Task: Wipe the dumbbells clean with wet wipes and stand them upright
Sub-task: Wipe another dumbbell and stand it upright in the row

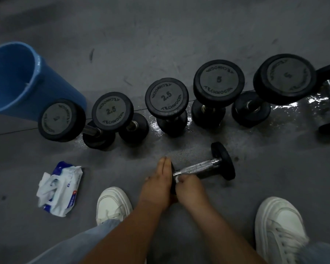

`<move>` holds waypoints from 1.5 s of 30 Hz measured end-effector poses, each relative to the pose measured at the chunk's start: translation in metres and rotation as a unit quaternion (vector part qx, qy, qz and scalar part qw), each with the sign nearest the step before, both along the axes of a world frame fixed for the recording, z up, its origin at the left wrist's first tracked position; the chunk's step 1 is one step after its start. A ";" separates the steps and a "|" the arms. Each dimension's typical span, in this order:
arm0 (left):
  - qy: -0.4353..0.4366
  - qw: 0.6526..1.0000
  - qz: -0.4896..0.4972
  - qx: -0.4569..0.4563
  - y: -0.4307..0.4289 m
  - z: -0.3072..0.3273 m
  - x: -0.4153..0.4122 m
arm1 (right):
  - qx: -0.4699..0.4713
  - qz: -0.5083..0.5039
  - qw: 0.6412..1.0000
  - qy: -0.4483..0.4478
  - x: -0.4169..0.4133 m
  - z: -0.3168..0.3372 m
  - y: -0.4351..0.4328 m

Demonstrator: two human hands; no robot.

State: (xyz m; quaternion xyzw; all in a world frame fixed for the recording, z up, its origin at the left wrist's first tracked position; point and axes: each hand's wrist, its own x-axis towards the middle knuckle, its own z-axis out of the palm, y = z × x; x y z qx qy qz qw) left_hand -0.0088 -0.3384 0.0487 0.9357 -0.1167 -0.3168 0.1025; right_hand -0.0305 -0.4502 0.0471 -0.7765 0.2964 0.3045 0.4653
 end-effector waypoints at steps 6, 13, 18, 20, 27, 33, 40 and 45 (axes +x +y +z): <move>0.007 1.000 0.010 -0.014 0.001 -0.001 -0.002 | -0.104 0.040 0.987 -0.119 0.012 0.005 0.002; -0.003 1.000 0.007 -0.019 0.001 -0.004 -0.001 | -0.126 0.097 0.980 -0.123 0.007 0.002 -0.005; -0.018 0.999 0.004 -0.027 0.001 0.000 -0.005 | -0.051 0.077 0.996 -0.010 -0.005 -0.002 -0.003; -0.020 0.999 0.006 -0.031 0.001 -0.001 -0.005 | -0.050 0.061 0.996 -0.033 -0.014 0.004 -0.001; -0.038 0.997 -0.046 0.045 -0.003 0.006 0.008 | -0.024 -0.105 0.994 0.023 -0.030 -0.011 -0.004; -0.107 0.984 -0.083 0.114 -0.007 0.016 0.006 | 0.264 -0.424 0.865 0.048 -0.002 -0.001 -0.005; -0.082 0.983 -0.093 0.133 -0.016 0.017 0.023 | -0.108 0.015 0.992 -0.056 0.010 -0.002 -0.004; -0.064 0.987 -0.074 0.130 -0.015 0.015 0.025 | -0.034 -0.019 0.988 -0.147 0.017 0.000 -0.010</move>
